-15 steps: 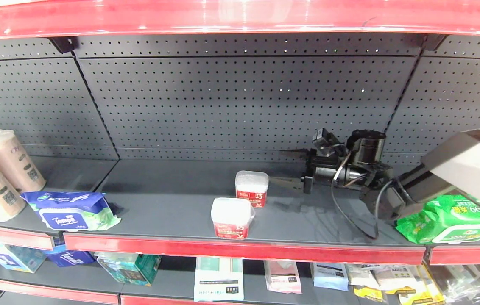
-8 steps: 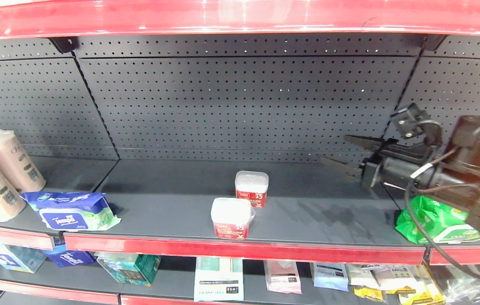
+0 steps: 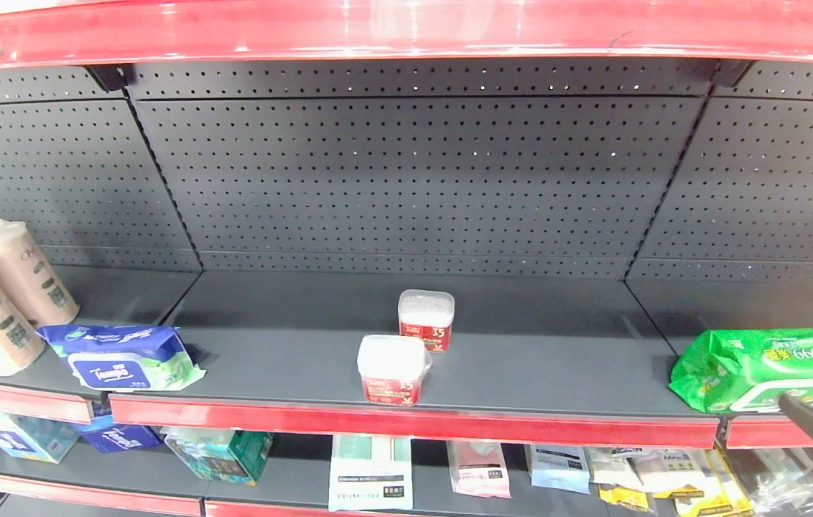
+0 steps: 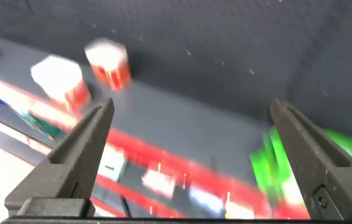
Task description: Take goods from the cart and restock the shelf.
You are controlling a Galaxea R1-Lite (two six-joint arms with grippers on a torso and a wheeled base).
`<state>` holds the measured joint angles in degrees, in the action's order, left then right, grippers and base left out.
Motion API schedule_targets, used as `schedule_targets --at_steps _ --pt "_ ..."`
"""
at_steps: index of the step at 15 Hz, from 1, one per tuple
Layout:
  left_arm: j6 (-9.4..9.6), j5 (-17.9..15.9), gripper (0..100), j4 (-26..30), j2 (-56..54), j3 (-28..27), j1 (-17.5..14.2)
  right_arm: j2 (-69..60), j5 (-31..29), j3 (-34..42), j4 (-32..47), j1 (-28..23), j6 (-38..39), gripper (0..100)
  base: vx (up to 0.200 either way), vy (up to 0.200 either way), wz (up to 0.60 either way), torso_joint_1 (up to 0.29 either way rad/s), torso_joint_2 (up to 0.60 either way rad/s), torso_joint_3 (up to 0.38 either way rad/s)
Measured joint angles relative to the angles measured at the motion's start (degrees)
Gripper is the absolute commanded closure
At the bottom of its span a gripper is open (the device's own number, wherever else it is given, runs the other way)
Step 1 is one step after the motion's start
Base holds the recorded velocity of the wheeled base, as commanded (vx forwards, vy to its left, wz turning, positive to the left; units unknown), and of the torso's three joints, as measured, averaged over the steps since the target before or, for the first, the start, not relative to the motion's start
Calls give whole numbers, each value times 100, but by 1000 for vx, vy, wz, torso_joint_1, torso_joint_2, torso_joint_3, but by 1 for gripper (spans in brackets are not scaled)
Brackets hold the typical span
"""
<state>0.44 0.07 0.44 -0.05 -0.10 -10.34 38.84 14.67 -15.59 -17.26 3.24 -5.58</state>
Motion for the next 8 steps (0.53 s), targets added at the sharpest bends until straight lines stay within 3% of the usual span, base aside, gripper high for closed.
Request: schedule_targets --at_steps 2,4,6,8 --pt "0 0 0 0 0 0 0 -1569 -189 258 1231 -129 0 0 0 0 0 0 0 0" --pt "0 0 0 0 0 0 0 -2744 -864 652 2024 -226 55 0 0 0 0 0 0 0" --pt "0 0 0 -1 0 0 0 -3388 -1292 1085 2105 -284 447 0 0 0 0 0 0 0" --pt "0 0 0 -1 0 0 0 -3700 -1275 1287 1969 -313 371 0 0 0 0 0 0 0"
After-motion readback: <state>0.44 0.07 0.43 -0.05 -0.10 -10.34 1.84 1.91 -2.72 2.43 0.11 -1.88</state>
